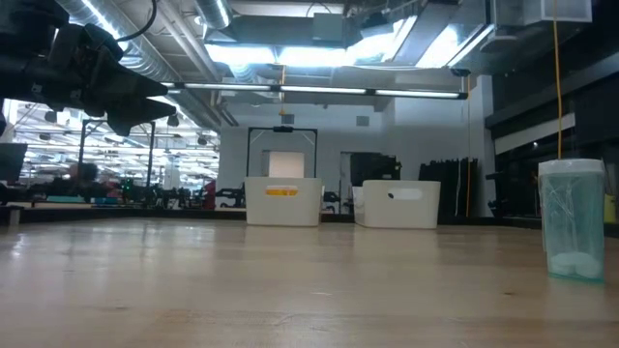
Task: Pick and place medicine bottles into bin by pill shape (circle, oval)
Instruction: Put the yellow tablet bottle into the right white bin
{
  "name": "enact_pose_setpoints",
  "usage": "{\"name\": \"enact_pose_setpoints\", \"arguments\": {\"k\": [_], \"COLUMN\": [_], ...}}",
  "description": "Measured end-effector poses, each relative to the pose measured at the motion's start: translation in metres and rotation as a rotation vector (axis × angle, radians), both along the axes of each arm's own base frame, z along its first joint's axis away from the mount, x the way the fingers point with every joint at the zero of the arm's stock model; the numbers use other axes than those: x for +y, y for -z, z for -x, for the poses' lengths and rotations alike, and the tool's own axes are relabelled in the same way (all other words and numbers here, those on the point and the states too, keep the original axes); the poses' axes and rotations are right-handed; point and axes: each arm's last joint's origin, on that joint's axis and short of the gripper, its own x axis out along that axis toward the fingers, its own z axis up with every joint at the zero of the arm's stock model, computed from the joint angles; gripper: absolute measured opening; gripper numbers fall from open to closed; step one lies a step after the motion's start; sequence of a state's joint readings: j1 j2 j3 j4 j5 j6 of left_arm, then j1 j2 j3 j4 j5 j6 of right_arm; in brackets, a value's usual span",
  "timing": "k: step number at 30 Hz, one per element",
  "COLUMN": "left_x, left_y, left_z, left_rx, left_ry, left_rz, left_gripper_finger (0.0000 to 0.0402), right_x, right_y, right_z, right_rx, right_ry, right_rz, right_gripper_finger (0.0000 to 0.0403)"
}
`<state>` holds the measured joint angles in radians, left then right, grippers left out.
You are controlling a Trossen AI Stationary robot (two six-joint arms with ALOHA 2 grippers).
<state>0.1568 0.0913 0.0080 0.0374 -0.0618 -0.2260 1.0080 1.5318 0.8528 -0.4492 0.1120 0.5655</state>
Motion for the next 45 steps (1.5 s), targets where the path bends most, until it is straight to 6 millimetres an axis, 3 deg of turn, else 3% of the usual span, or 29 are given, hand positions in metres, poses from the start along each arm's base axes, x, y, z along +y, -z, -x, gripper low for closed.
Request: {"name": "enact_pose_setpoints", "arguments": {"k": [12, 28, 32, 41, 45], "left_x": [0.000, 0.000, 0.000, 0.000, 0.000], "left_y": [0.000, 0.000, 0.000, 0.000, 0.000], "left_z": [0.000, 0.000, 0.000, 0.000, 0.000], "left_rx": [0.000, 0.000, 0.000, 0.000, 0.000], "left_ry": [0.000, 0.000, 0.000, 0.000, 0.000], "left_rz": [0.000, 0.000, 0.000, 0.000, 0.000], "left_gripper_finger": [0.0237, 0.0237, 0.0237, 0.0237, 0.0237], "right_x": [0.001, 0.003, -0.006, -0.035, -0.044], "right_y": [-0.001, -0.005, -0.010, -0.041, -0.049], "right_z": [-0.002, -0.002, -0.005, -0.008, -0.010], "right_rx": [-0.007, -0.002, -0.017, 0.034, -0.056], "right_ry": [0.009, -0.012, -0.010, 0.115, 0.226], "right_rz": [-0.018, -0.065, -0.039, 0.041, 0.087], "right_gripper_finger": [0.0205, 0.0098, 0.0089, 0.0026, 0.0020]}}
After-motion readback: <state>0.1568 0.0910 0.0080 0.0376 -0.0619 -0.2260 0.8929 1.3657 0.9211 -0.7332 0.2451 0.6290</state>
